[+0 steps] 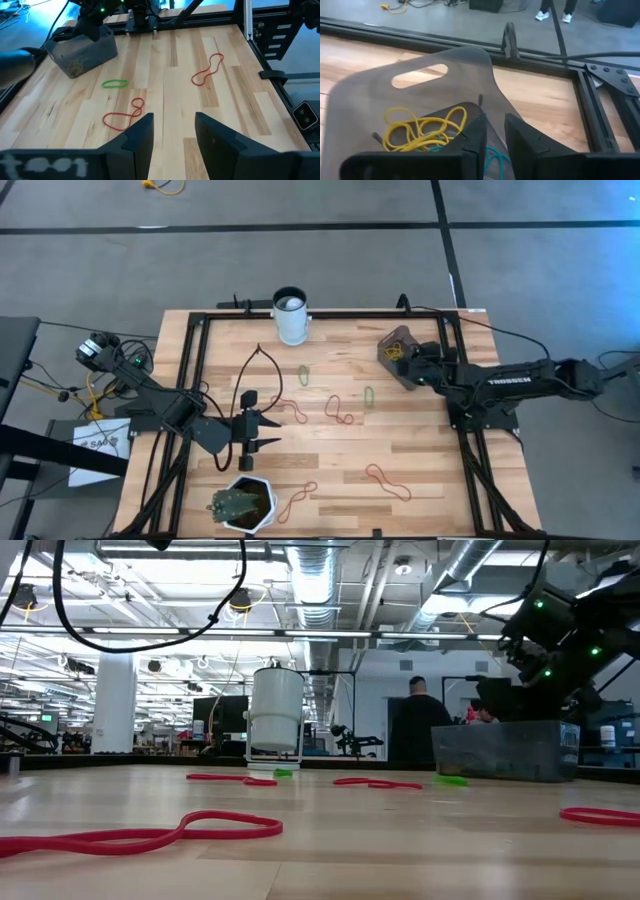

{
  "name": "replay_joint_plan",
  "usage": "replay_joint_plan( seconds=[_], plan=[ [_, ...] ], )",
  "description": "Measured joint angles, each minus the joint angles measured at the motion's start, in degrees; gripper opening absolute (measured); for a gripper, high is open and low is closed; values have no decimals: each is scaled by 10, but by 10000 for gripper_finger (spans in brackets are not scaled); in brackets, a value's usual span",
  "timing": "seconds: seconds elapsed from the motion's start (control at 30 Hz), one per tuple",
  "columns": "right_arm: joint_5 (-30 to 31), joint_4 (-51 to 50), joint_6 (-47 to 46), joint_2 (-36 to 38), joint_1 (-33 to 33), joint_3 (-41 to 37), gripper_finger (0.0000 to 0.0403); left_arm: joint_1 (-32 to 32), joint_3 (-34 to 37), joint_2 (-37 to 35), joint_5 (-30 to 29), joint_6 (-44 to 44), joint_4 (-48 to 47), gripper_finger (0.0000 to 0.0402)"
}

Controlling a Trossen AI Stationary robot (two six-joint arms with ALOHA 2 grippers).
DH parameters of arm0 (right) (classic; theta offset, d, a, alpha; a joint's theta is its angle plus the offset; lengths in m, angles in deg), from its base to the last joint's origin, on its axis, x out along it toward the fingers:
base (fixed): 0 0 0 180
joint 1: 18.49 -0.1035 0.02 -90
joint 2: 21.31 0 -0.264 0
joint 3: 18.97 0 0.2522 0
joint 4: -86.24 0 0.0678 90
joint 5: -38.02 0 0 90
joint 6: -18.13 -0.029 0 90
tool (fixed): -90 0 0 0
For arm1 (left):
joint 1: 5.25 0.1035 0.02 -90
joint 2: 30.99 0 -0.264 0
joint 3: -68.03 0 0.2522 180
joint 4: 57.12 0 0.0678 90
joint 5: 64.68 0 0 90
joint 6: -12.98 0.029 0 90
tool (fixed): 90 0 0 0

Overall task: Pick and place items into bin
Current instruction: Put the blue rubber band into the bin, then put the right green rubber band into the bin

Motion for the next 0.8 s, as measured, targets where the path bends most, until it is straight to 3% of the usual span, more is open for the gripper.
replay_joint_plan(
  seconds=[0.13,0.23,0.37,0.43,0.57,0.7,0.8],
  plan=[
    [-6,24,6,-15,6,0,76,0,0,0,0,1,-3,135],
    [-37,98,75,-15,-8,1,80,0,0,0,0,1,-3,135],
    [-109,216,234,0,-44,32,77,0,0,0,0,1,-3,135],
    [-184,245,295,10,-63,54,76,0,0,0,0,1,-2,135],
    [-322,229,302,19,-90,86,75,0,0,0,-1,1,-2,135],
    [-356,168,244,-3,-121,87,75,0,0,0,-1,1,-3,135],
    [-396,133,276,-50,-154,87,75,0,0,0,-1,4,-3,135]
  ],
)
